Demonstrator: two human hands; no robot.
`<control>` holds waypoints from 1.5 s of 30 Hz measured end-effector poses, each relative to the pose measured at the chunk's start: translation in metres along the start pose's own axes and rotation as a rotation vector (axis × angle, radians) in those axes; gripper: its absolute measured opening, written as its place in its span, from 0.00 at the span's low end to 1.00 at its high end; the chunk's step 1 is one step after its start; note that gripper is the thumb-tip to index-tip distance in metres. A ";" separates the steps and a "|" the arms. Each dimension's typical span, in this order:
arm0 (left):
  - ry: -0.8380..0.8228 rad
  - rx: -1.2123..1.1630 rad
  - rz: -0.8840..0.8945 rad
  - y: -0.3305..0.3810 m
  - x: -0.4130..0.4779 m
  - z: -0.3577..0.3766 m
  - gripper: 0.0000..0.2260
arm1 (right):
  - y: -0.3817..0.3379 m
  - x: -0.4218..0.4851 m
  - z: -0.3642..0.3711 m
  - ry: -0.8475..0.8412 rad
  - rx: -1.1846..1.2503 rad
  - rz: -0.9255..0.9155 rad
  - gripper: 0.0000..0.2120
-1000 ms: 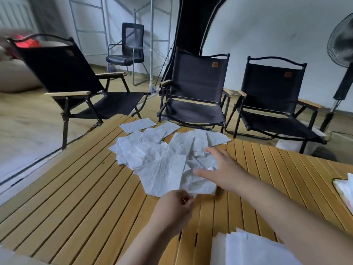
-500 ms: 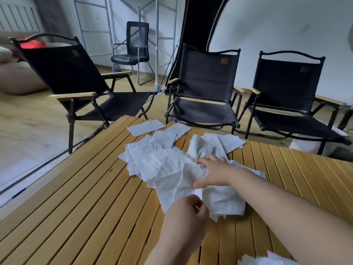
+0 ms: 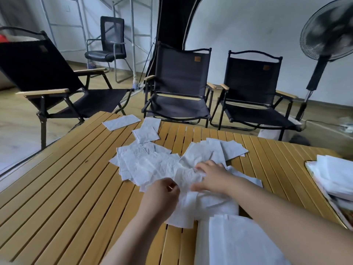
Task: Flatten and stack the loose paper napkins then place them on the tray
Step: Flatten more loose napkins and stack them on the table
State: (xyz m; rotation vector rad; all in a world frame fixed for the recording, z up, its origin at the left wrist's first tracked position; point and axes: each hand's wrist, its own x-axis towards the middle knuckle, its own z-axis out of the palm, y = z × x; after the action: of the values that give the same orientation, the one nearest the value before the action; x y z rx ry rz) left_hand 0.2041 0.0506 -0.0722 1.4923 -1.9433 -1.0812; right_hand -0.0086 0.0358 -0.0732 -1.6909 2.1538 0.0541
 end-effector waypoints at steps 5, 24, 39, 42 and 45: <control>-0.027 -0.009 0.008 0.004 -0.002 0.007 0.09 | -0.009 0.009 -0.004 0.198 0.094 0.041 0.33; 0.054 -0.165 0.034 0.010 0.000 0.005 0.10 | -0.010 -0.041 -0.039 0.521 0.652 -0.145 0.05; -0.310 -0.675 -0.087 0.074 -0.064 0.007 0.10 | 0.051 -0.235 -0.022 0.373 1.369 0.219 0.03; -0.314 -0.438 -0.019 0.072 -0.066 0.009 0.08 | 0.068 -0.246 -0.012 0.233 1.101 0.244 0.07; -0.327 -0.277 0.012 0.061 -0.069 0.019 0.07 | 0.079 -0.247 -0.006 0.104 0.840 0.227 0.10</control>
State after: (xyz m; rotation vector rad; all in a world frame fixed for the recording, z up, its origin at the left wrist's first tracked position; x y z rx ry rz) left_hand 0.1754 0.1280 -0.0268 1.2118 -1.9045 -1.5987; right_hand -0.0378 0.2838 -0.0026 -0.9747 1.9907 -0.7746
